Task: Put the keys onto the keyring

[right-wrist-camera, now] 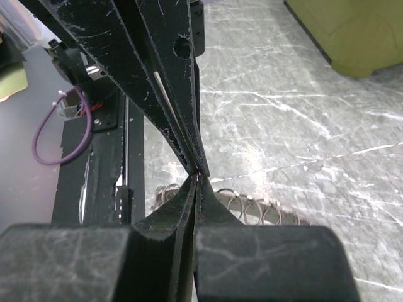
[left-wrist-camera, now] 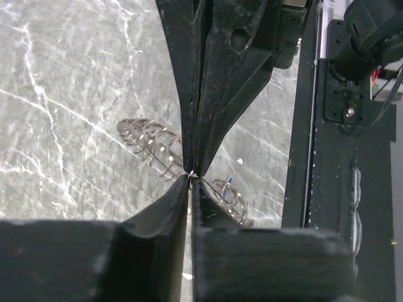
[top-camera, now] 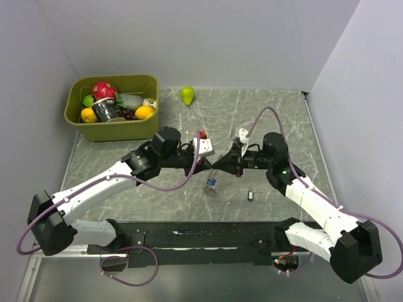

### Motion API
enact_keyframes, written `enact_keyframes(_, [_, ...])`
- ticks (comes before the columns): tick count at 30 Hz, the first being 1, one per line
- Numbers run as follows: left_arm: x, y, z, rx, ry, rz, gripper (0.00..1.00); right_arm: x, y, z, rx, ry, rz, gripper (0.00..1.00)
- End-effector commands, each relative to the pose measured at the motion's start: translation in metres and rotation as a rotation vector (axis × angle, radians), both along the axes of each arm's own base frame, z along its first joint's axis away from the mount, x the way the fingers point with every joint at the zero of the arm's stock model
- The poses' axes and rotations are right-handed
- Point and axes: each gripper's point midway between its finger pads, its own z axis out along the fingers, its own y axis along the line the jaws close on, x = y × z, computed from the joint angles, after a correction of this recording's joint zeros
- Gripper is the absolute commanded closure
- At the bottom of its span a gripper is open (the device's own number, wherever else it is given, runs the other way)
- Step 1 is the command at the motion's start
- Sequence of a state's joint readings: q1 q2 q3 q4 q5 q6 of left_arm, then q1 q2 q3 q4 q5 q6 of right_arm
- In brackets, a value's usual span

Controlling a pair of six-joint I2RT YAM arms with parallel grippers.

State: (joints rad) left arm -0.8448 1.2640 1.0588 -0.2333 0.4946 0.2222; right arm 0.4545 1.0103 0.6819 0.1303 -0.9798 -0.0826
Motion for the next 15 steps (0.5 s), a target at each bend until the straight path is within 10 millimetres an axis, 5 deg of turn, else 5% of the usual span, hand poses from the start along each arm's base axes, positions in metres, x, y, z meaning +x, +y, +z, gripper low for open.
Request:
enact_keyframes(1, [0.005, -0.004, 0.053, -0.179, -0.091, 0.043, 0.75, 0.002, 0.001, 0.021, 0.063, -0.064, -0.034, 1.00])
enact_keyframes(4, [0.007, 0.006, 0.062, -0.255, -0.085, 0.055, 0.59, -0.001, 0.000, 0.028, 0.105, -0.098, -0.045, 1.00])
enact_keyframes(9, [-0.006, 0.031, 0.076, -0.405, -0.032, -0.047, 0.53, -0.008, -0.001, 0.043, 0.172, -0.119, -0.032, 1.00])
enact_keyframes(15, [-0.020, 0.035, 0.077, -0.466, 0.006, -0.163, 0.50, -0.026, -0.002, 0.068, 0.288, -0.144, 0.028, 1.00])
